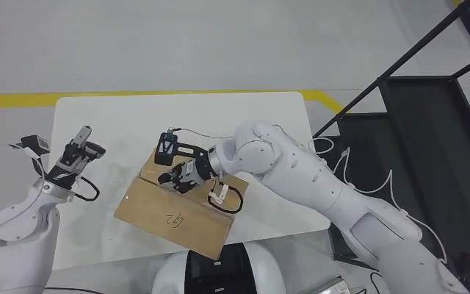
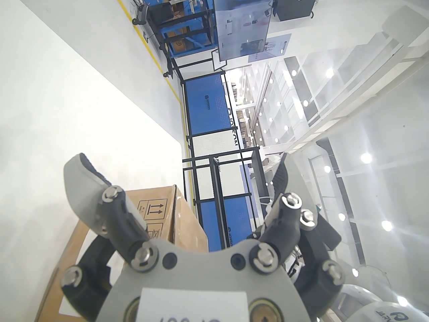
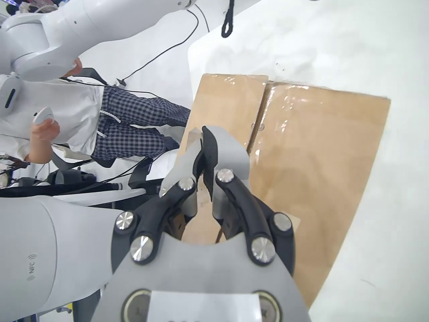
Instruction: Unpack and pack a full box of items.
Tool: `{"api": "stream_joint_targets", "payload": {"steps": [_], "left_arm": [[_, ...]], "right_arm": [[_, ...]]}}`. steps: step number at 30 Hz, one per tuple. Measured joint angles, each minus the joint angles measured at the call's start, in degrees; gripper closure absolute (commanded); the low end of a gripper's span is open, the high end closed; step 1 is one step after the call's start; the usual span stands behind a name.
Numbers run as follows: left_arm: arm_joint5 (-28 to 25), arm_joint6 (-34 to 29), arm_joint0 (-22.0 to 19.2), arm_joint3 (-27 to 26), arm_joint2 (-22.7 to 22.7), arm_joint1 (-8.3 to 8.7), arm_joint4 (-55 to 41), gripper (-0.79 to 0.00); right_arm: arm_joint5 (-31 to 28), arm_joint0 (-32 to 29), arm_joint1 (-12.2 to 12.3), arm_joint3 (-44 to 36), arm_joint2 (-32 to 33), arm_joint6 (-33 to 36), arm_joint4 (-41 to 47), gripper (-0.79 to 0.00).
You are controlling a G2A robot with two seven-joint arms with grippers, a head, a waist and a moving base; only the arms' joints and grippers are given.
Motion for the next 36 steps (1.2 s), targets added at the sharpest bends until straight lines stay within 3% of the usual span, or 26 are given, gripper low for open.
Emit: {"api": "stream_joint_targets", "payload": {"steps": [8,17,18,19,20,21,36], "left_arm": [[0.1,-0.5,0.2,0.0,-0.3,-0.12,0.3,-0.785],[0.2,-0.6,0.5,0.2,-0.6,-0.26,0.3,-0.785],[0.3,-0.7,0.5,0.2,-0.6,-0.28,0.4,-0.785],[0.3,-0.7,0.4,0.1,-0.6,-0.3,0.4,-0.785],[0.4,-0.7,0.3,0.1,-0.5,-0.32,0.5,-0.785],[0.4,-0.7,0.2,0.0,-0.5,-0.35,0.5,-0.785],[0.4,-0.9,-0.1,-0.2,0.0,-0.68,1.0,-0.785]], "right_arm": [[5.1,2.9,-2.1,2.8,-2.7,-0.9,-1.8,0.0],[10.0,1.6,-2.9,1.8,-4.3,-8.5,-14.6,0.0],[10.6,1.0,-2.9,1.3,-4.4,-9.1,-16.0,-0.049],[11.2,0.6,-2.9,0.9,-4.5,-9.6,-17.4,-0.188],[11.8,-0.1,-2.8,0.3,-4.7,-9.9,-19.0,-0.462],[12.1,-0.6,-2.8,0.0,-4.7,-10.1,-19.7,-0.785],[9.6,-2.5,-2.6,-4.9,-1.1,-12.6,-24.6,-0.785]]}}
